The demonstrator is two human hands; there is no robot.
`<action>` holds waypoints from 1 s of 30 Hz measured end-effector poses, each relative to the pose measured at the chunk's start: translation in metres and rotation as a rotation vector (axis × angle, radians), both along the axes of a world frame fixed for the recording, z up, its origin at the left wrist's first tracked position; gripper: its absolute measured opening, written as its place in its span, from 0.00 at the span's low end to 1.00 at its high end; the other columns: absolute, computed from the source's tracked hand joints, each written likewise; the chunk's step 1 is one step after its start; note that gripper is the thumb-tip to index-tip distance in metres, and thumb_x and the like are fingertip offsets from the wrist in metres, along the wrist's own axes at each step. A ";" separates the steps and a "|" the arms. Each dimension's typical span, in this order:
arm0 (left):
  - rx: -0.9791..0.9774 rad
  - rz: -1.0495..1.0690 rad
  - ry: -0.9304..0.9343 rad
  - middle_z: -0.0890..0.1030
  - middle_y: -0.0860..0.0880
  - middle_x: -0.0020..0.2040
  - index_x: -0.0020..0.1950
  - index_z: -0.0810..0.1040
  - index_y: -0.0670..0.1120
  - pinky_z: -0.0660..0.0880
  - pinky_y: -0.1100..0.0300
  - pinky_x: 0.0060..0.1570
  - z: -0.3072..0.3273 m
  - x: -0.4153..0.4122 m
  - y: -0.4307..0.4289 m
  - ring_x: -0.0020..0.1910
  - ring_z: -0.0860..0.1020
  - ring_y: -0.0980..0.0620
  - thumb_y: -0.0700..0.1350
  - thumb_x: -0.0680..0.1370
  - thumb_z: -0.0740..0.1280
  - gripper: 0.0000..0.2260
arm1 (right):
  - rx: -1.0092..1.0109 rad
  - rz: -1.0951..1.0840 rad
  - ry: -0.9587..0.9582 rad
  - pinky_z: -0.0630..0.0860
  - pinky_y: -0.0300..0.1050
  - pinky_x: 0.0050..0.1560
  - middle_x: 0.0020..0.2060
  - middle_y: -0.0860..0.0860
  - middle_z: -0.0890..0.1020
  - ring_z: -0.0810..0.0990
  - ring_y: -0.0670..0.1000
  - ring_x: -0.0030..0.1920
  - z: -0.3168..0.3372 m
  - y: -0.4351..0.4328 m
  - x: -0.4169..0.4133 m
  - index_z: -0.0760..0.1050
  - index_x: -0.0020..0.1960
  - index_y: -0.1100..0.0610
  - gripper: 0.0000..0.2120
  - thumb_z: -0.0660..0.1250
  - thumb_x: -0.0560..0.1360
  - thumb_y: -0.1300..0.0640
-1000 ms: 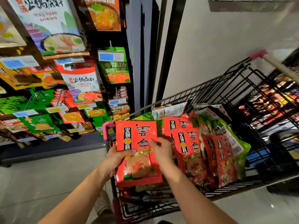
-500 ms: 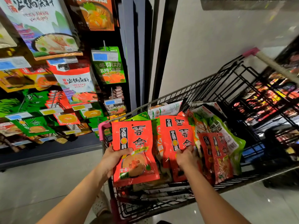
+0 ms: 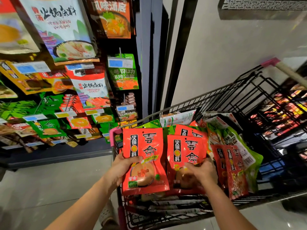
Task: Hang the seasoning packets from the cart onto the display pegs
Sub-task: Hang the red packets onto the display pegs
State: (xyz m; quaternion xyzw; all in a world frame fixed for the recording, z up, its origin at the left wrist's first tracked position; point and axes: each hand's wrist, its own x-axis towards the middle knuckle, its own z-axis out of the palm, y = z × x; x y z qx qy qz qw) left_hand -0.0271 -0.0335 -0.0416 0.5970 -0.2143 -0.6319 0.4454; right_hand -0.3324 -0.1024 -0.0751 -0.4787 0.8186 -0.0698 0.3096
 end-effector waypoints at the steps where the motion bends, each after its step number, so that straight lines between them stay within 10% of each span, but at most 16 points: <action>1: 0.003 -0.006 0.005 0.87 0.43 0.54 0.62 0.81 0.44 0.80 0.46 0.54 0.001 0.001 0.000 0.52 0.86 0.41 0.47 0.55 0.83 0.35 | -0.025 -0.013 -0.051 0.77 0.49 0.51 0.57 0.57 0.82 0.81 0.61 0.60 -0.001 0.001 -0.001 0.76 0.60 0.58 0.36 0.81 0.64 0.36; 9: -0.003 -0.006 0.027 0.86 0.40 0.55 0.63 0.81 0.42 0.79 0.41 0.58 0.002 0.004 0.003 0.53 0.85 0.38 0.46 0.54 0.83 0.37 | -0.247 0.010 -0.460 0.80 0.51 0.49 0.37 0.46 0.86 0.84 0.53 0.41 0.022 0.002 0.012 0.82 0.40 0.51 0.07 0.79 0.73 0.57; 16: -0.029 0.052 0.117 0.85 0.36 0.55 0.62 0.80 0.40 0.82 0.47 0.47 0.006 0.012 0.007 0.51 0.85 0.35 0.44 0.56 0.82 0.35 | -0.395 0.092 -0.567 0.77 0.52 0.63 0.49 0.42 0.85 0.84 0.50 0.54 0.078 -0.010 0.017 0.81 0.60 0.50 0.15 0.76 0.75 0.60; 26: -0.065 0.290 0.126 0.83 0.35 0.59 0.66 0.79 0.40 0.82 0.45 0.49 0.056 0.077 0.036 0.53 0.84 0.36 0.43 0.66 0.77 0.28 | -0.513 0.250 -0.708 0.79 0.46 0.45 0.39 0.44 0.86 0.84 0.43 0.39 0.135 -0.023 0.108 0.82 0.47 0.51 0.09 0.80 0.70 0.57; 30: -0.133 0.393 0.138 0.85 0.37 0.56 0.64 0.79 0.40 0.83 0.48 0.43 0.091 0.119 0.061 0.48 0.85 0.39 0.41 0.71 0.75 0.22 | -0.535 0.305 -0.837 0.83 0.59 0.51 0.43 0.46 0.88 0.87 0.52 0.46 0.152 -0.020 0.169 0.83 0.50 0.47 0.13 0.78 0.66 0.54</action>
